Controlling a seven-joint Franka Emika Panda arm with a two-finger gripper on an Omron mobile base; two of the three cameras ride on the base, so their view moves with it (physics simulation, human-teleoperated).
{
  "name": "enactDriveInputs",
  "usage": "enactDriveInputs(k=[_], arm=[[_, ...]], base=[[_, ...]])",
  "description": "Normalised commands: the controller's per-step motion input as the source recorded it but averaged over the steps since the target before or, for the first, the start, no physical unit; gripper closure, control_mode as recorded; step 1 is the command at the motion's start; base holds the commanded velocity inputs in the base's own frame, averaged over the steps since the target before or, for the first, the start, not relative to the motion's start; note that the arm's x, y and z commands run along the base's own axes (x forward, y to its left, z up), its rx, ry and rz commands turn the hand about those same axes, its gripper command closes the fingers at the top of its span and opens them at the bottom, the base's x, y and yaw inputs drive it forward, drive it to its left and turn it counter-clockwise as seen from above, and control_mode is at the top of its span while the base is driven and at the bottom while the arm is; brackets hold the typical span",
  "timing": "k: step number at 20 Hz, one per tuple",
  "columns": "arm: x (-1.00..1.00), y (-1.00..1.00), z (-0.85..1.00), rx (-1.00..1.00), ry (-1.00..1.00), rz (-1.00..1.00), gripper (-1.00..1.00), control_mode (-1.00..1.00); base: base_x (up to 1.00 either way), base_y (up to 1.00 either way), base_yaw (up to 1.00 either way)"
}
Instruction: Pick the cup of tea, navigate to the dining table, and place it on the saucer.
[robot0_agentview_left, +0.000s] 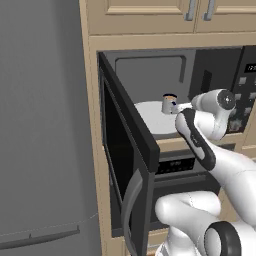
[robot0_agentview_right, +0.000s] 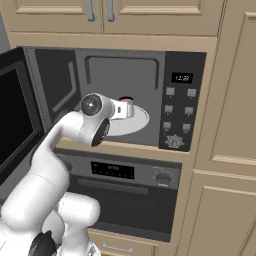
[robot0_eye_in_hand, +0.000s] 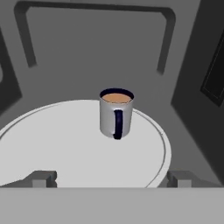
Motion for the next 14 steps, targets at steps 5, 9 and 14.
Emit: enactDriveInputs(k=[5,9,14], arm=[[0.27,-0.08,0.00,0.00,0.01,0.00,-1.00,-1.00],[0.36,0.00,0.00,0.00,0.01,0.00,-1.00,-1.00],[0.37,0.00,0.00,0.00,0.04,0.00,-1.00,-1.00]], base=[[0.00,0.00,0.00],[0.00,0.00,0.00],[0.00,0.00,0.00]])
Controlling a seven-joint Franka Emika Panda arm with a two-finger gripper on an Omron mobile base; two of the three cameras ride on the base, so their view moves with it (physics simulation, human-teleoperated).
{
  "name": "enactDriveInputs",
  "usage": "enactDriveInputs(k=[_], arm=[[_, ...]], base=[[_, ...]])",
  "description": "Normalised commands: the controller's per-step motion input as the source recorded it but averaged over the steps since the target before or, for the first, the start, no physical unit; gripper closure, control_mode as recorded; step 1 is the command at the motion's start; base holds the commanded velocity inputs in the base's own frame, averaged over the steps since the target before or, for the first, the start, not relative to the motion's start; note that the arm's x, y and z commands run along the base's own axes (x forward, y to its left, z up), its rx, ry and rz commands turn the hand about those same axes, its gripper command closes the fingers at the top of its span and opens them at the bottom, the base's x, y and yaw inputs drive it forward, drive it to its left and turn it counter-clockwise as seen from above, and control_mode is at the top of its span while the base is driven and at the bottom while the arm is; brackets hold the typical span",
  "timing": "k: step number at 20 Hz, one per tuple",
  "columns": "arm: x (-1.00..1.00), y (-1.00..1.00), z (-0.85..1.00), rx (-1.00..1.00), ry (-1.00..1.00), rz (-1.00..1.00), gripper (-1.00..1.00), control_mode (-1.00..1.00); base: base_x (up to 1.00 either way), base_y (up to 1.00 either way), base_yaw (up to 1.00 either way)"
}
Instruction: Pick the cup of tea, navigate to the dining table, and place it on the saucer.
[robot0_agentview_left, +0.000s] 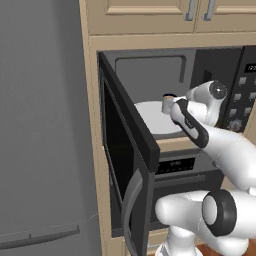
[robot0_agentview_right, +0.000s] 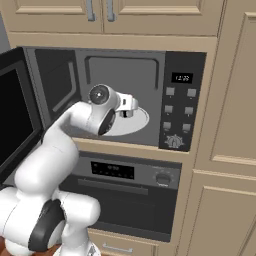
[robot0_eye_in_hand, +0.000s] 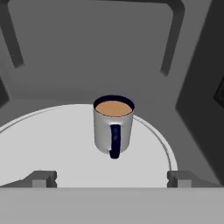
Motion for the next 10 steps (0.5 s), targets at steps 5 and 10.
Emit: enactDriveInputs(k=[5,10], arm=[[0.30,0.00,0.00,0.00,0.02,0.00,-1.00,-1.00],[0.25,0.00,-0.04,0.00,0.00,0.00,-1.00,-1.00]], base=[[0.00,0.00,0.00],[0.00,0.00,0.00]])
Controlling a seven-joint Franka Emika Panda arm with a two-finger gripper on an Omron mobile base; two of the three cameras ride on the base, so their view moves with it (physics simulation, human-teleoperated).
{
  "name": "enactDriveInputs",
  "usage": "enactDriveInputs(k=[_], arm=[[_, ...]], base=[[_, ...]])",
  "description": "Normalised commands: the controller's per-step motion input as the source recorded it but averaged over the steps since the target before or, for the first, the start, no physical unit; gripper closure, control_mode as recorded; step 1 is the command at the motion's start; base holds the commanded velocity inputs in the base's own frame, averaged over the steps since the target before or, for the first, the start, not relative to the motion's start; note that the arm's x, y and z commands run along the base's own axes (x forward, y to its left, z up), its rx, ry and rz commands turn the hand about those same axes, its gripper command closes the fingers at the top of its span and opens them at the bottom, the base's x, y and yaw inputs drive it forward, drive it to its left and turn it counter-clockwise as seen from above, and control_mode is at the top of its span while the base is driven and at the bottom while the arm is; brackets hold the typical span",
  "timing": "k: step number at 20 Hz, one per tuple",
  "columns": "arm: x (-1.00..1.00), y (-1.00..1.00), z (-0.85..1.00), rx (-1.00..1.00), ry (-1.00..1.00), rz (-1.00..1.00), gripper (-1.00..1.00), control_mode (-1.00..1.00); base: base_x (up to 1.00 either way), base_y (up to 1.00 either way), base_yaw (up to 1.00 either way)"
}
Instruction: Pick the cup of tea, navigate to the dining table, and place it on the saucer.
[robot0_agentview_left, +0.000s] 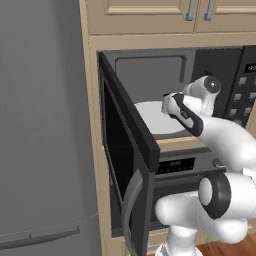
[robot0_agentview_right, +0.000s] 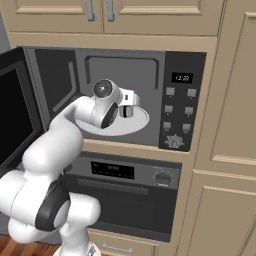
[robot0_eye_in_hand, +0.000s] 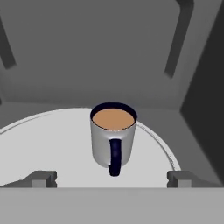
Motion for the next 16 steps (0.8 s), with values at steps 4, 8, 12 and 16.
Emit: enactDriveInputs(k=[4,8,12,16], arm=[[0.24,0.00,-0.14,0.00,0.02,0.00,-1.00,-1.00],[0.21,0.00,-0.18,0.00,0.03,0.00,-1.00,-1.00],[0.21,0.00,-0.18,0.00,0.03,0.00,-1.00,-1.00],[0.23,0.00,-0.18,0.00,0.03,0.00,-1.00,-1.00]], base=[[0.00,0.00,0.00],[0.00,0.00,0.00],[0.00,0.00,0.00],[0.00,0.00,0.00]])
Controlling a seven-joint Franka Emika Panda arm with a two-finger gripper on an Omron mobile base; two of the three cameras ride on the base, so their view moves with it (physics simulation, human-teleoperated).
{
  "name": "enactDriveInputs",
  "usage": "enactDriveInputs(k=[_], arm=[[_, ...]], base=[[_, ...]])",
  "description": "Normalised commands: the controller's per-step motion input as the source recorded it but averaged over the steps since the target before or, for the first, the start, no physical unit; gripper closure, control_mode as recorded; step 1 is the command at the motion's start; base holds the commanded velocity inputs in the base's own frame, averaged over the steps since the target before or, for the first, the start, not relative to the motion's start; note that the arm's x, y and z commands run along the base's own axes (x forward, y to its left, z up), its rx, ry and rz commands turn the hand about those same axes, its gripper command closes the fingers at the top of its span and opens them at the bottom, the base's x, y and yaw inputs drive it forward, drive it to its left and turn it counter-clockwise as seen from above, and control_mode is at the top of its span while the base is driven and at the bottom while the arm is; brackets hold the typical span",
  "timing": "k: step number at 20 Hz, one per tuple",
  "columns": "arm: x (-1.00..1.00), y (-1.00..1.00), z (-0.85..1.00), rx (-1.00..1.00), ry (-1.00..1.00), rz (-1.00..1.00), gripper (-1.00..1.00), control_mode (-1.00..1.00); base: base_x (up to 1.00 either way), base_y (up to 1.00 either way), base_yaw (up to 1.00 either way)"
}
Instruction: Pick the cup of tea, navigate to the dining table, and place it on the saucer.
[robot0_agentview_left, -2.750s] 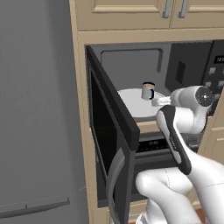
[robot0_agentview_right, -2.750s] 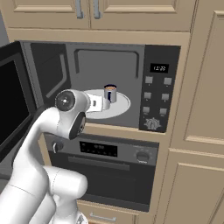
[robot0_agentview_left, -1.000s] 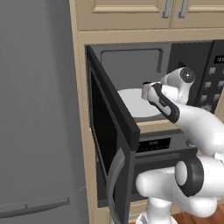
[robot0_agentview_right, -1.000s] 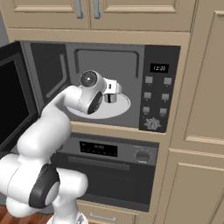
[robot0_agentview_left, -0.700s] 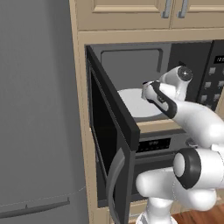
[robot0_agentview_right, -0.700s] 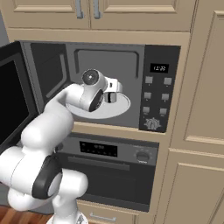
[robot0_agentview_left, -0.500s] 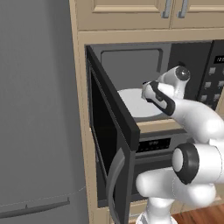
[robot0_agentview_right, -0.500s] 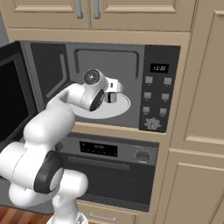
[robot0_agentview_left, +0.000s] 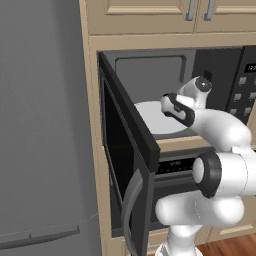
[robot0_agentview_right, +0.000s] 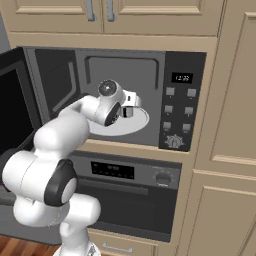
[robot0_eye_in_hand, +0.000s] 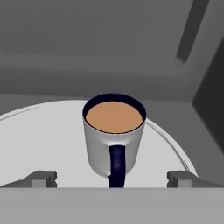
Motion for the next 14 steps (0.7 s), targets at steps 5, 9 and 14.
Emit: enactDriveInputs(k=[5,9,14], arm=[[0.22,0.00,-0.19,0.00,0.04,0.00,-1.00,-1.00],[0.20,0.00,-0.19,0.00,0.03,0.00,-1.00,-1.00],[0.20,0.00,-0.18,0.00,0.03,0.00,-1.00,-1.00]], base=[[0.00,0.00,0.00],[0.00,0.00,0.00],[0.00,0.00,0.00]])
